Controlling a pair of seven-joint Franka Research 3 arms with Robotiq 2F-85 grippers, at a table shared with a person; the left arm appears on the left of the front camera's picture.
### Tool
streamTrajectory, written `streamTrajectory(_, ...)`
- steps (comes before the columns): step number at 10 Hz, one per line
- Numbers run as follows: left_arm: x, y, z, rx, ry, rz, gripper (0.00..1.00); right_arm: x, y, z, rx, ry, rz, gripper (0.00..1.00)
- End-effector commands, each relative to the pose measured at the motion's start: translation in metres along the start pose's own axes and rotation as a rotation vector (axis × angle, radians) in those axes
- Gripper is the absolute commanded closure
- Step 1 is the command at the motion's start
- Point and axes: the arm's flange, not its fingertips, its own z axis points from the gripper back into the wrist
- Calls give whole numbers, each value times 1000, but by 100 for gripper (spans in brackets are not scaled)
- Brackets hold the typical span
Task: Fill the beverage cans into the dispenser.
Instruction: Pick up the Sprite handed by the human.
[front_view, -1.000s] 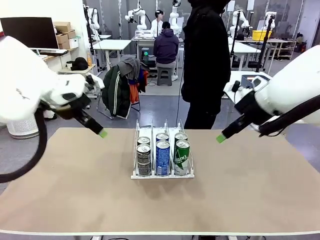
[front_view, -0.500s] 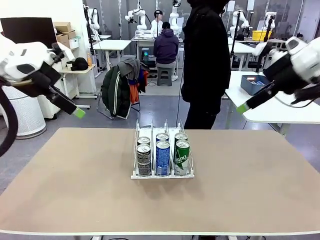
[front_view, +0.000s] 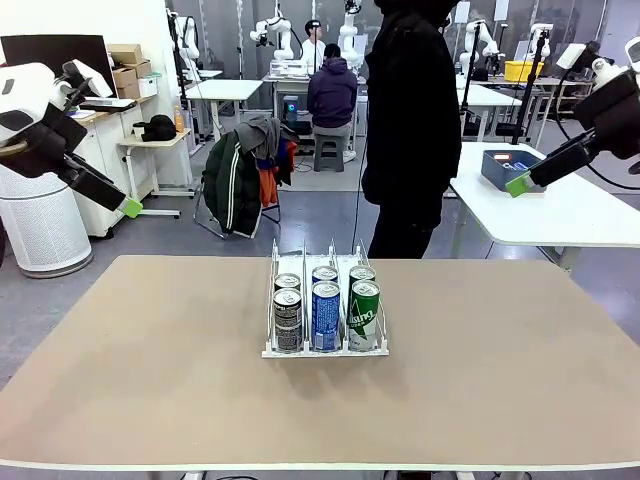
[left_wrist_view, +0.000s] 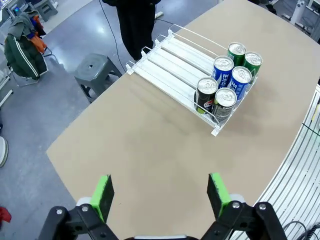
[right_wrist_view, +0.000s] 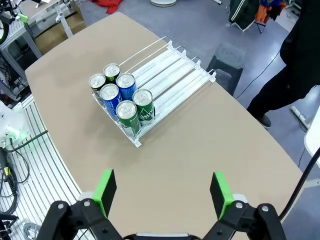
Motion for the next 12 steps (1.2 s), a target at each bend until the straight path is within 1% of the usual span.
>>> streamTrajectory(1, 1, -3, -3, -17, 4, 1, 0, 1, 3, -4, 12, 5, 8, 0)
streamTrajectory(6, 1, -3, -3, -17, 4, 1, 0, 1, 2, -2, 0, 4, 6, 0)
streamTrajectory(7, 1, -3, -3, -17, 4, 1, 0, 3, 2, 5, 40, 26, 6, 0)
streamTrajectory(8, 1, -3, -3, -17, 4, 1, 0, 7, -3, 15, 57, 39, 15, 0)
streamTrajectory(9, 1, -3, -3, -17, 4, 1, 0, 11, -7, 26, 89, 74, 28, 0)
streamTrajectory(10, 1, -3, -3, -17, 4, 1, 0, 13, -8, 46, 90, 78, 19, 0)
streamTrajectory(11, 1, -3, -3, -17, 4, 1, 0, 17, -16, 66, 109, 90, 43, 0)
streamTrajectory(12, 1, -3, -3, -17, 4, 1, 0, 20, -22, 75, 99, 49, 53, 0)
